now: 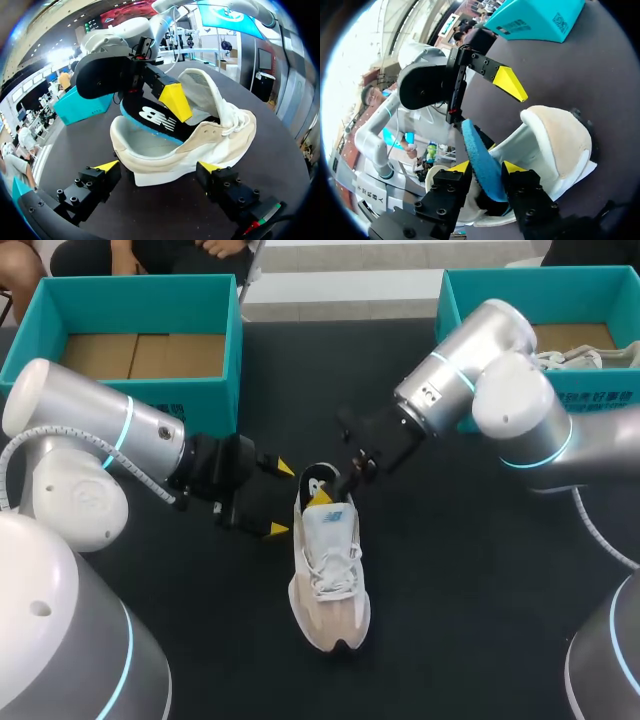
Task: Take the shoe out of the shoebox, open the shoe tongue, remove and reinsert the insole, then place the shoe into the shoebox
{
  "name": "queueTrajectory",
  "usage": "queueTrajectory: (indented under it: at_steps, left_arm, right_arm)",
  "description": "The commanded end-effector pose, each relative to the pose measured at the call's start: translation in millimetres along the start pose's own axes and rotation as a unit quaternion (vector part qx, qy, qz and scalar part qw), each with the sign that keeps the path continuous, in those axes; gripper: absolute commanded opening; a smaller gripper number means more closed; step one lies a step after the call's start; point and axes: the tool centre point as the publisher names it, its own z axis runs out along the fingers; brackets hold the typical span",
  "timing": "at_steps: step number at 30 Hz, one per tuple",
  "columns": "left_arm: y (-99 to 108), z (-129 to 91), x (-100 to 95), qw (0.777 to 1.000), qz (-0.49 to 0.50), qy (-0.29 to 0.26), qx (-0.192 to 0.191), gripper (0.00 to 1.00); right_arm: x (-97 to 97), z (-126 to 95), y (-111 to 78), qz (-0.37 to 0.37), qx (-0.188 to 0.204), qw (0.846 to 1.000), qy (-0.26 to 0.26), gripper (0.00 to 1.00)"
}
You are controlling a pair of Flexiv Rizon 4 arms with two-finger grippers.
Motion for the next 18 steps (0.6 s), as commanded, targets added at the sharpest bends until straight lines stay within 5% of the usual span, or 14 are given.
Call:
queueTrajectory:
  at_steps: [1, 5, 8, 18]
  left_arm:
    - [-0.9, 0.8, -0.2, 1.000, 0.000, 0.000, -0.003, 1.00]
    - [-0.9, 0.8, -0.2, 1.000, 0.000, 0.000, -0.003, 1.00]
    - [-0.9, 0.8, -0.2, 1.000, 0.000, 0.000, -0.003, 1.00]
    - [-0.9, 0.8, -0.2, 1.000, 0.000, 0.000, -0.003, 1.00]
  right_arm:
    - [5.1, -7.0, 1.4, -0.002, 0.000, 1.000, -0.009, 0.40]
    - [1.9, -8.4, 1.3, -0.001, -0.006, 1.000, -0.004, 0.32]
    - [-0.5, -6.7, 2.3, 0.009, 0.004, 1.000, 0.007, 0.00]
    - [-2.2, -10.0, 2.8, 0.047, 0.011, 0.998, 0.039, 0.00]
